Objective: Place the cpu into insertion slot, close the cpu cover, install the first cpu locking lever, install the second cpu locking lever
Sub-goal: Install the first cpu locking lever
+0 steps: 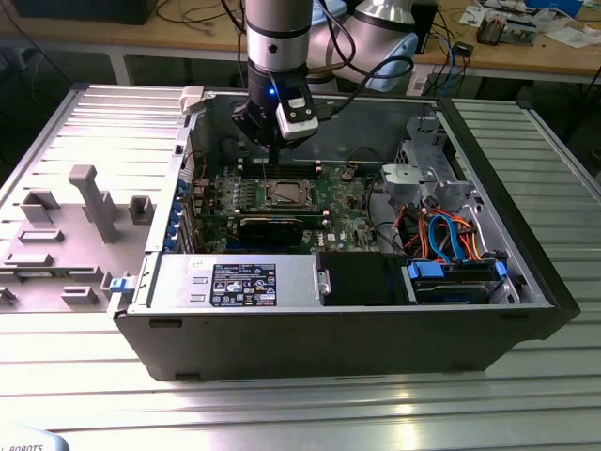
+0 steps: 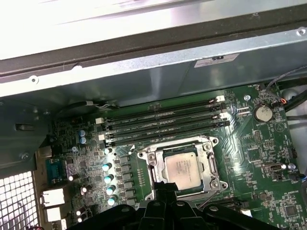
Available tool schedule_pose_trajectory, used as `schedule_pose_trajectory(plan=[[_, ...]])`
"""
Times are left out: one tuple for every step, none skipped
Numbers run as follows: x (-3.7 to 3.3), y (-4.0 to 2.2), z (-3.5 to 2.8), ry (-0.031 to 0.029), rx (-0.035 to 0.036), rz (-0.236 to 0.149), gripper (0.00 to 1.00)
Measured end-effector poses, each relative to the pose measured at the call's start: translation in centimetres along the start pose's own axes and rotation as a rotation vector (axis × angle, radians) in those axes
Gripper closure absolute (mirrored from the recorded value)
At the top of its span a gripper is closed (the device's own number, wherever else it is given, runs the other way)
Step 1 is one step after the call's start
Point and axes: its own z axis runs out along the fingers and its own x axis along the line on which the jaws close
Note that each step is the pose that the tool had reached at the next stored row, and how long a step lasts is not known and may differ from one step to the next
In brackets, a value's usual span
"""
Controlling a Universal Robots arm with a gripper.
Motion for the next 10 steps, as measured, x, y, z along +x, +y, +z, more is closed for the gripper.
schedule_pose_trajectory(plan=[[0.00, 0.00, 0.00, 0.0012, 0.0002, -0.014, 0.89], [0.01, 0.00, 0.00, 0.0038, 0.0008, -0.043, 0.89], [0.01, 0.00, 0.00, 0.0057, 0.0011, -0.066, 0.89], [0.04, -0.01, 0.00, 0.0071, 0.0015, -0.081, 0.89], [0.08, -0.01, 0.00, 0.0076, 0.0015, -0.088, 0.89], [0.17, -0.03, 0.02, 0.0079, 0.0012, -0.092, 0.89], [0.34, -0.06, 0.02, 0.0081, 0.0011, -0.094, 0.89], [0.49, -0.10, 0.03, 0.0083, 0.0009, -0.096, 0.89], [0.82, -0.17, 0.03, 0.0085, 0.0004, -0.097, 0.89], [1.09, -0.22, 0.03, 0.0086, 0.0003, -0.097, 0.89]])
